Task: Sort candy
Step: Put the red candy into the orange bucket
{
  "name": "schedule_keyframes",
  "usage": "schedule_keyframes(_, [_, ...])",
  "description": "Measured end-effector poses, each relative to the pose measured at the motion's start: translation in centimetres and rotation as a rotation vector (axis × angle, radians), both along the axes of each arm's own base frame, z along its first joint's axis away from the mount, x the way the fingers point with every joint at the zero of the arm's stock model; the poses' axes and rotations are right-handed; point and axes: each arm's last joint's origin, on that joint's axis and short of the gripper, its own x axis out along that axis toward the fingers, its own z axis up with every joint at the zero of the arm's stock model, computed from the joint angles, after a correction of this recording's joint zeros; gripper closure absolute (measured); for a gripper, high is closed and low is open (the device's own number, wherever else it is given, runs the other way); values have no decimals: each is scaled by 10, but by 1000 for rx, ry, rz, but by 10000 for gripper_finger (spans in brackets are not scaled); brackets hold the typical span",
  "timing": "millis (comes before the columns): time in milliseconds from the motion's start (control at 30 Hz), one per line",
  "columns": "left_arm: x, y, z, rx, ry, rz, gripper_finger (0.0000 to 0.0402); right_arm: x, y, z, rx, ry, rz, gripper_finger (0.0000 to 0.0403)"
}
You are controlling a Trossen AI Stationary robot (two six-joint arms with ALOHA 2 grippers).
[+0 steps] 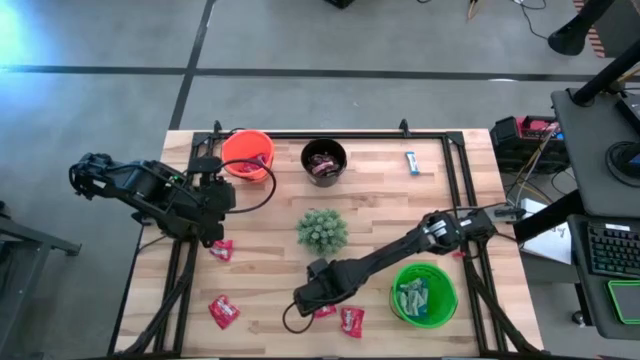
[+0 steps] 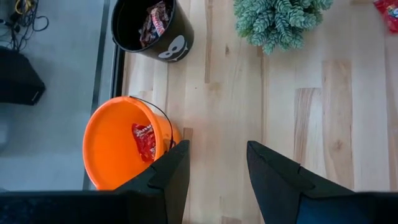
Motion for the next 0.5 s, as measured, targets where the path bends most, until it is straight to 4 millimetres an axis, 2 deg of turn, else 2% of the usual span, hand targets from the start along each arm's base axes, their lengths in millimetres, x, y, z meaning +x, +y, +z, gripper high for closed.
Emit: schedule_keyframes(500, [0,0,0,4,3,-7,260,4,0,-28,3,64,9,124])
